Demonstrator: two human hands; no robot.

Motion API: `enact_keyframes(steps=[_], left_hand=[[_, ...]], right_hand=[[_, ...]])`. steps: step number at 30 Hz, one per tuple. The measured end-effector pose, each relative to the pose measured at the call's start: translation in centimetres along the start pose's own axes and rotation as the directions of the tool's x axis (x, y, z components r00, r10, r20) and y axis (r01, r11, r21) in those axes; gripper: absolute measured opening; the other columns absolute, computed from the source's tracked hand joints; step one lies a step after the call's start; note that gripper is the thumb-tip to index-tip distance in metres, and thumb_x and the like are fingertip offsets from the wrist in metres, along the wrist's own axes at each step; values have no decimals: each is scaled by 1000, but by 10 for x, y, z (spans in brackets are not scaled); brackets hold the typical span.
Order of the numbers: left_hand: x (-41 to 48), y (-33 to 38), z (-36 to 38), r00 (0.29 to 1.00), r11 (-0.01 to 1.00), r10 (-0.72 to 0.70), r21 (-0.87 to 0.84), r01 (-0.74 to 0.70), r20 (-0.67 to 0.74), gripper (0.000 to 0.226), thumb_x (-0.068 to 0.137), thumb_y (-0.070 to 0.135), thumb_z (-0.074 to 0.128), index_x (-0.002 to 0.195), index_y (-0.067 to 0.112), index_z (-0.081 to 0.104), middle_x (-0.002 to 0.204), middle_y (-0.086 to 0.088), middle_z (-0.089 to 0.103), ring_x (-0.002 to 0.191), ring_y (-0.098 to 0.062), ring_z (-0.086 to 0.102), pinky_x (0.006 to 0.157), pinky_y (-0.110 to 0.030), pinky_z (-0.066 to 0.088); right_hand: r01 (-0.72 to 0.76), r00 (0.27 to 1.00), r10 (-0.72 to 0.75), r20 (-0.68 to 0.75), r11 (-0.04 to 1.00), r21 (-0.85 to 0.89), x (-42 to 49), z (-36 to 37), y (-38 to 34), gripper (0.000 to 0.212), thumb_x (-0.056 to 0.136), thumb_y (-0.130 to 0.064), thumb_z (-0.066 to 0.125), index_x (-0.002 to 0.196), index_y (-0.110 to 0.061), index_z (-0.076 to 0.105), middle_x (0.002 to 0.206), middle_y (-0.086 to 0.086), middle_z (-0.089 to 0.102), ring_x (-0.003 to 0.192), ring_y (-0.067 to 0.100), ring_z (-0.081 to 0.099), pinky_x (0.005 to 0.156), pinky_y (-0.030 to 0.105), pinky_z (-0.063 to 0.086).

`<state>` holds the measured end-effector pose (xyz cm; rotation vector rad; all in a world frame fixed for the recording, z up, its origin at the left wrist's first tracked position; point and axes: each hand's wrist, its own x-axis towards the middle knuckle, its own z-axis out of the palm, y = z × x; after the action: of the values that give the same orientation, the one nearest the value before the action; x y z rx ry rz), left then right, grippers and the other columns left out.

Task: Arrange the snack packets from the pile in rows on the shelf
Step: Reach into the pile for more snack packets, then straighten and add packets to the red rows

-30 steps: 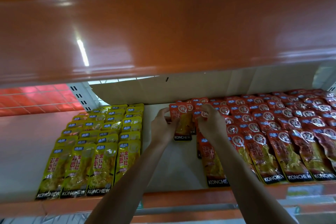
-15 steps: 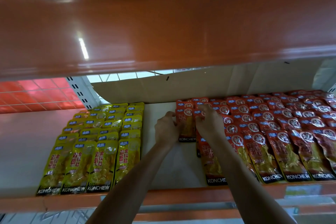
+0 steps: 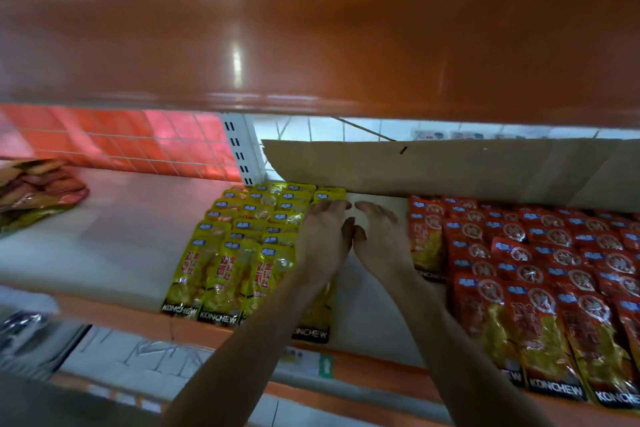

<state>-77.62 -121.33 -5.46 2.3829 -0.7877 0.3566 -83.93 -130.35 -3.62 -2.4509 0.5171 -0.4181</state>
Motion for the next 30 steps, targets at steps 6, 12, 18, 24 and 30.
enact_keyframes(steps=[6, 12, 18, 24, 30], left_hand=[[-9, -75, -52, 990, 991, -119, 52, 123, -72, 32, 85, 29, 57, 110, 12, 68, 103, -13, 67, 99, -35, 59, 83, -43, 48], [-21, -164, -112, 962, 963, -228, 113, 246, -150, 30, 83, 23, 67, 111, 14, 68, 105, -13, 67, 98, -36, 58, 79, -41, 49], [-26, -267, -170, 922, 914, -352, 153, 376, -161, 44, 94, 36, 54, 134, 18, 53, 132, -7, 58, 121, -28, 49, 94, -37, 44], [-24, -366, -221, 837, 812, -523, 207, 546, -157, 51, 94, 45, 51, 137, 17, 47, 137, -9, 51, 125, -28, 44, 97, -39, 43], [-14, -451, -262, 774, 757, -582, 183, 628, -248, 39, 92, 34, 58, 119, 7, 56, 123, -15, 55, 115, -34, 48, 92, -41, 42]], right_hand=[[110, 989, -111, 98, 994, 20, 10, 51, -68, 50, 84, -10, 55, 133, -15, 52, 132, 9, 56, 124, 28, 46, 97, 30, 33], [218, 957, -217, 193, 976, 14, 19, 123, -154, 49, 87, -13, 54, 136, -15, 47, 137, 8, 51, 129, 27, 42, 102, 30, 31], [344, 899, -340, 276, 938, 36, 28, 202, -245, 49, 87, -7, 55, 135, -11, 49, 138, 9, 51, 128, 27, 44, 104, 30, 32], [405, 859, -377, 345, 914, -11, 44, 274, -326, 43, 90, -14, 55, 132, -9, 50, 135, 9, 53, 124, 27, 48, 101, 31, 38], [375, 862, -354, 364, 927, 15, 77, 329, -389, 39, 92, -22, 53, 130, -11, 51, 130, 11, 54, 119, 29, 50, 95, 34, 41]])
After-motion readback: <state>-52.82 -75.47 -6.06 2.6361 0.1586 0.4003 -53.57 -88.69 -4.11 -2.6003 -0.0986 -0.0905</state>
